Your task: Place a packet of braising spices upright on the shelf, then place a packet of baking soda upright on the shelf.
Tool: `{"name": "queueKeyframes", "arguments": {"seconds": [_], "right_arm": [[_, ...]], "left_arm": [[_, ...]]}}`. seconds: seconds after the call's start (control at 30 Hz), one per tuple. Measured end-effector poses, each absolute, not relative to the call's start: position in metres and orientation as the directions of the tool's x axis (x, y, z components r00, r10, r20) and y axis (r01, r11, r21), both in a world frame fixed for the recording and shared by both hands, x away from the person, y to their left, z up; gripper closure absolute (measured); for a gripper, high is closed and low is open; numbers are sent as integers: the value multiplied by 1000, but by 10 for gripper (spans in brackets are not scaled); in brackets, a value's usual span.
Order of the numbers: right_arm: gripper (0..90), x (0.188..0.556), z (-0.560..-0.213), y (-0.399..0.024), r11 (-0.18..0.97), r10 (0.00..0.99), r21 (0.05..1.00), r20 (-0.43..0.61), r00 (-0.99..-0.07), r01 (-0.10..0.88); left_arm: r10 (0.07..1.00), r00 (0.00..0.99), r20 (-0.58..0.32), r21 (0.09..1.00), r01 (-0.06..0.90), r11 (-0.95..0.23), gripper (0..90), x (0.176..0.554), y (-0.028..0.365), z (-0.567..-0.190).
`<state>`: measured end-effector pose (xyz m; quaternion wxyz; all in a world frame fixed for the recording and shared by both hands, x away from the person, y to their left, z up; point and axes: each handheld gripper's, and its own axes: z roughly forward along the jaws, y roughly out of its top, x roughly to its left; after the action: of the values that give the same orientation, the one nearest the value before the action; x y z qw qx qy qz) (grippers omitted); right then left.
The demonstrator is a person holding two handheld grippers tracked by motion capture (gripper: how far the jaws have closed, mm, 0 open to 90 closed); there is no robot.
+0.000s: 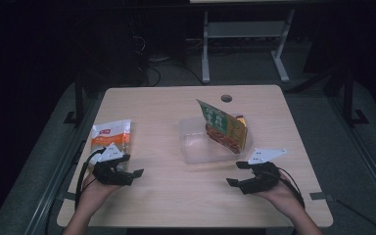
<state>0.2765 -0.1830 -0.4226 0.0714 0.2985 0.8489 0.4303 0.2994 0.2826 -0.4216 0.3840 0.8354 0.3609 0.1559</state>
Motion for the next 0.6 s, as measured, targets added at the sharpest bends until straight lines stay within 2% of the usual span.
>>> {"name": "queueKeyframes", "arguments": {"seconds": [0.13, 0.6], "right_arm": [[283, 277, -424, -180, 462, 559, 767, 137, -818, 445], [284, 277, -429, -174, 483, 541, 763, 126, -832, 430]], "left_arm": [[786, 618, -16, 762, 517, -390, 209, 306, 302, -417], [922, 386, -9, 748, 615, -250, 208, 348, 365, -414]]}}
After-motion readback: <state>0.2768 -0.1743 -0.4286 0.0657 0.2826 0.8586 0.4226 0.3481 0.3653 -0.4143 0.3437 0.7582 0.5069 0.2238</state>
